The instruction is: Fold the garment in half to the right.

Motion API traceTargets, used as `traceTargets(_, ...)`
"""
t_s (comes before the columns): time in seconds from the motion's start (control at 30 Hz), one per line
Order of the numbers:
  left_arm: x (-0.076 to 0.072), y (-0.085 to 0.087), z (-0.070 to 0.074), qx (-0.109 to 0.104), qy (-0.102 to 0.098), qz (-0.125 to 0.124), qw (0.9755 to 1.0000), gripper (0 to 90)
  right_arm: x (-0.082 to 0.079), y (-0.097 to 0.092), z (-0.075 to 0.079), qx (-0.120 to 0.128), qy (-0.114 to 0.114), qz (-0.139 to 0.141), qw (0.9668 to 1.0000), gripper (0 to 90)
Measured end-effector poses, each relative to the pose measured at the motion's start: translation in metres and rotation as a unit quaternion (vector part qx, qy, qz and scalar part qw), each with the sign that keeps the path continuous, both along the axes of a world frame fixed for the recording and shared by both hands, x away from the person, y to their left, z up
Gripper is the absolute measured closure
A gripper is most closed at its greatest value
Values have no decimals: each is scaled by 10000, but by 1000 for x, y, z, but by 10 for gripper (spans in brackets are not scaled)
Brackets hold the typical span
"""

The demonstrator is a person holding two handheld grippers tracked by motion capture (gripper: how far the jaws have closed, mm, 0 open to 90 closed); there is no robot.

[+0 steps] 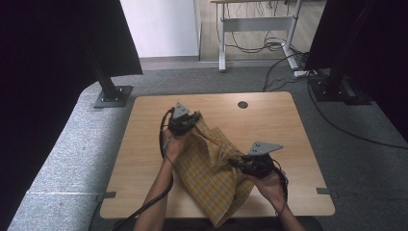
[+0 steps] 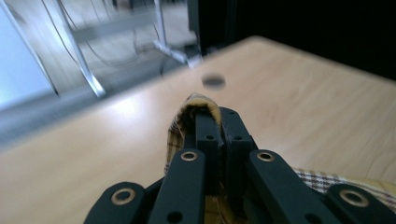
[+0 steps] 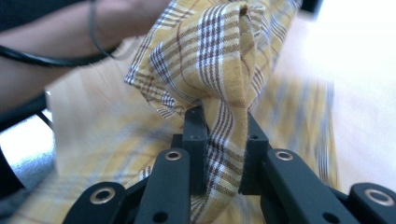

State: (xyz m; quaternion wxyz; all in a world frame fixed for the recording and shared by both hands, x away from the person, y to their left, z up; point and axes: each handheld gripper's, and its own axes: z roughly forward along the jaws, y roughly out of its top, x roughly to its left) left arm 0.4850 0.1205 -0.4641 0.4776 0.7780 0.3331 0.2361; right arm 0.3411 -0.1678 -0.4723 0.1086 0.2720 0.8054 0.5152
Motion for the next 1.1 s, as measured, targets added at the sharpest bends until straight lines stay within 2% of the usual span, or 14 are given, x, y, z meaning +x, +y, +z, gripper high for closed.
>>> traceTargets(0.07, 6, -7, -22, 178, 284, -53, 9994, 874, 6, -8, -25, -79, 244, -82, 9996, 770)
traceTargets(0.13, 11, -11, -41, 317, 564, -64, 9979, 867, 9, -10, -46, -336, 391, -66, 9986, 770)
traceTargets(0.17, 13, -11, -48, 343, 698, -60, 9970, 859, 9, -10, -55, -496, 441, -71, 9978, 770)
traceTargets(0.23, 18, -9, -59, 300, 1023, 62, 9943, 830, 10, -9, -67, -652, 563, -60, 9963, 769)
traceTargets(0.33, 25, -1, -64, -31, 1420, 274, 9895, 771, 8, -8, -73, -718, 571, -84, 9958, 763)
traceTargets(0.47, 30, 11, -61, -494, 1651, 343, 9844, 705, 5, -11, -76, -648, 600, -176, 9959, 746)
traceTargets(0.57, 32, 23, -58, -742, 1630, 542, 9823, 643, 5, -12, -76, -653, 637, -213, 9956, 746)
traceTargets(0.67, 32, 37, -53, -567, 1560, 713, 9835, 620, 4, -10, -76, -733, 597, -235, 9952, 744)
traceTargets(0.7, 31, 42, -51, -593, 1577, 705, 9832, 588, 4, -10, -76, -745, 579, -237, 9953, 744)
traceTargets(0.73, 29, 46, -48, -602, 1555, 666, 9837, 560, 4, -10, -76, -761, 564, -236, 9952, 743)
traceTargets(0.8, 21, 49, -42, -495, 1416, 488, 9875, 514, 4, -9, -76, -793, 543, -245, 9951, 740)
traceTargets(0.9, 5, 46, -33, -161, 1171, 213, 9928, 464, 3, -8, -77, -808, 521, -258, 9950, 736)
traceTargets(1.0, -16, 41, -25, 166, 1005, -3, 9948, 408, 2, -8, -77, -811, 497, -274, 9951, 731)
traceTargets(1.1, -41, 36, -20, 361, 931, -305, 9945, 378, 2, -8, -77, -827, 464, -275, 9951, 724)
